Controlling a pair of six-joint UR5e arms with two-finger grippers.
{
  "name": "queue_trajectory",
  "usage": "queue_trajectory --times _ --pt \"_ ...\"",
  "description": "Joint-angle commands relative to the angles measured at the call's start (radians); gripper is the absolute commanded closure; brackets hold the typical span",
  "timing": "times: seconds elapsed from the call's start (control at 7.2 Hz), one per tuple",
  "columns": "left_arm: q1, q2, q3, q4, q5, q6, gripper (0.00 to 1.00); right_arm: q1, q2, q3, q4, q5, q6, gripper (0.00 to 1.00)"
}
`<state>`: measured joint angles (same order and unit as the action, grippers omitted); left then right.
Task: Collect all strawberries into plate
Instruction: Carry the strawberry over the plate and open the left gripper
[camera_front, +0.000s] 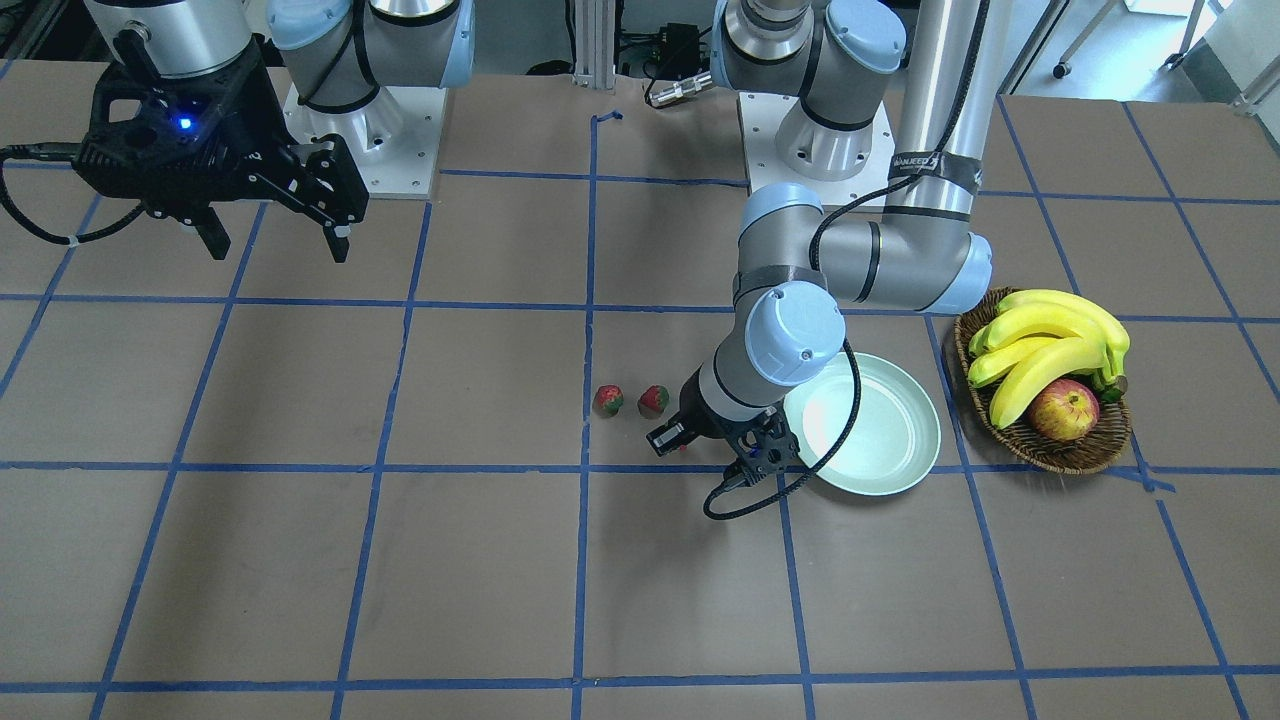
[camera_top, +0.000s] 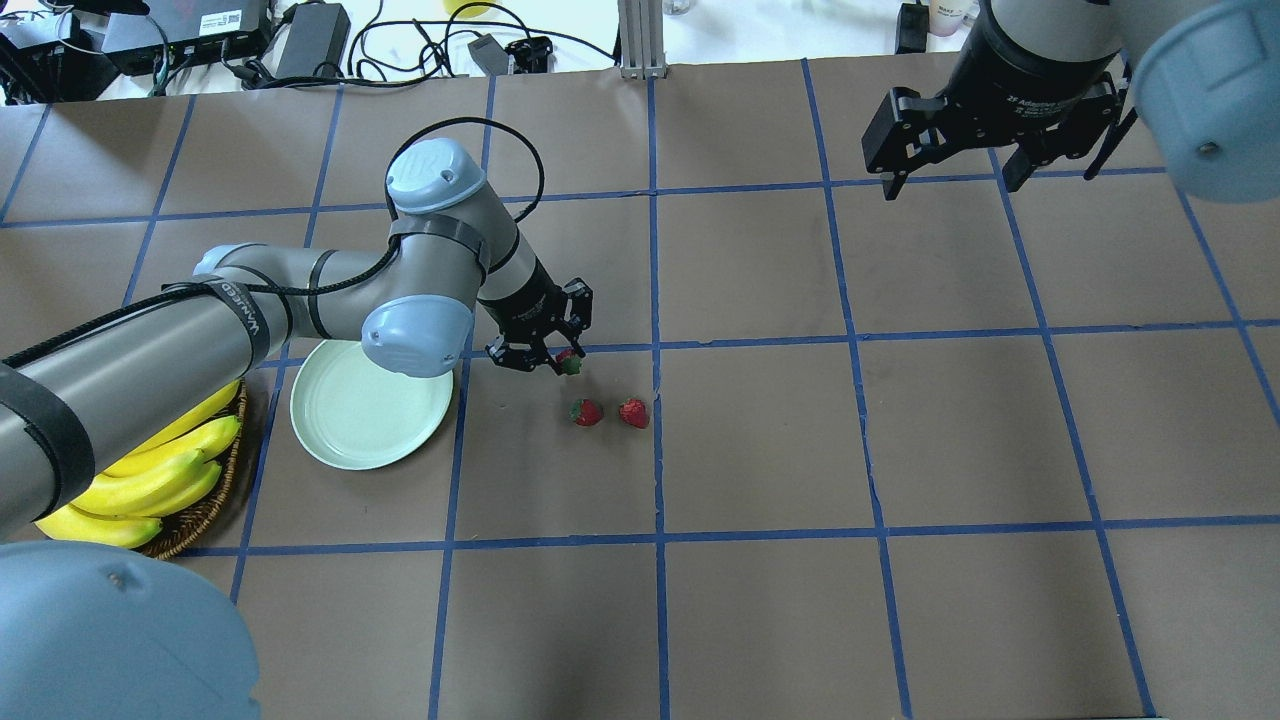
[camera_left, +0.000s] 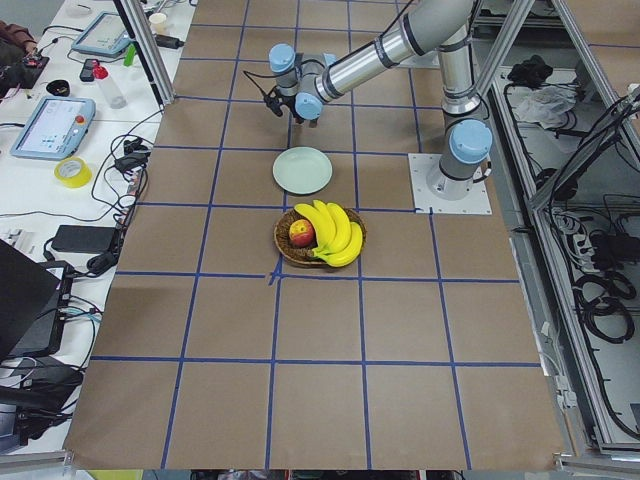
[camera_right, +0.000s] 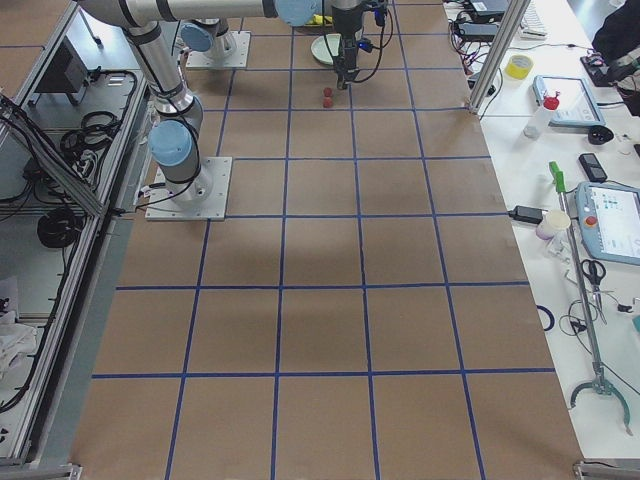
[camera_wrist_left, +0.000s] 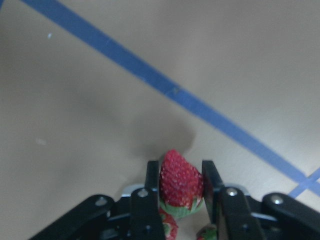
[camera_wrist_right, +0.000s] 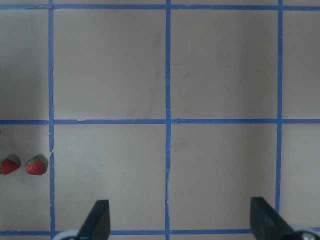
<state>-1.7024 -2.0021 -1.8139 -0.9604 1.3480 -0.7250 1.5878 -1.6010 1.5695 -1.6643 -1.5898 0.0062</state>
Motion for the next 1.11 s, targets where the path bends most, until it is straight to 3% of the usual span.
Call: queue_trajectory --times 0.0,0.28,0.56,0.97 --pt "0.029 0.017 0.102 -0.14 0.124 0.178 1.0 0.0 0.0 0.001 0.0 0.001 0.001 0.0" --pt "0.12 0.046 0.102 -0.182 0.131 0.319 1.0 0.0 0.0 0.003 -0.005 0.001 0.001 0.0" --pt "0.194 0.074 0.09 -0.276 0.259 0.556 1.0 0.0 0.001 0.001 -0.005 0.001 0.001 0.0" --pt "0.323 0.092 -0.024 -0.273 0.267 0.828 1.0 0.001 0.0 0.003 -0.003 0.002 0.006 0.0"
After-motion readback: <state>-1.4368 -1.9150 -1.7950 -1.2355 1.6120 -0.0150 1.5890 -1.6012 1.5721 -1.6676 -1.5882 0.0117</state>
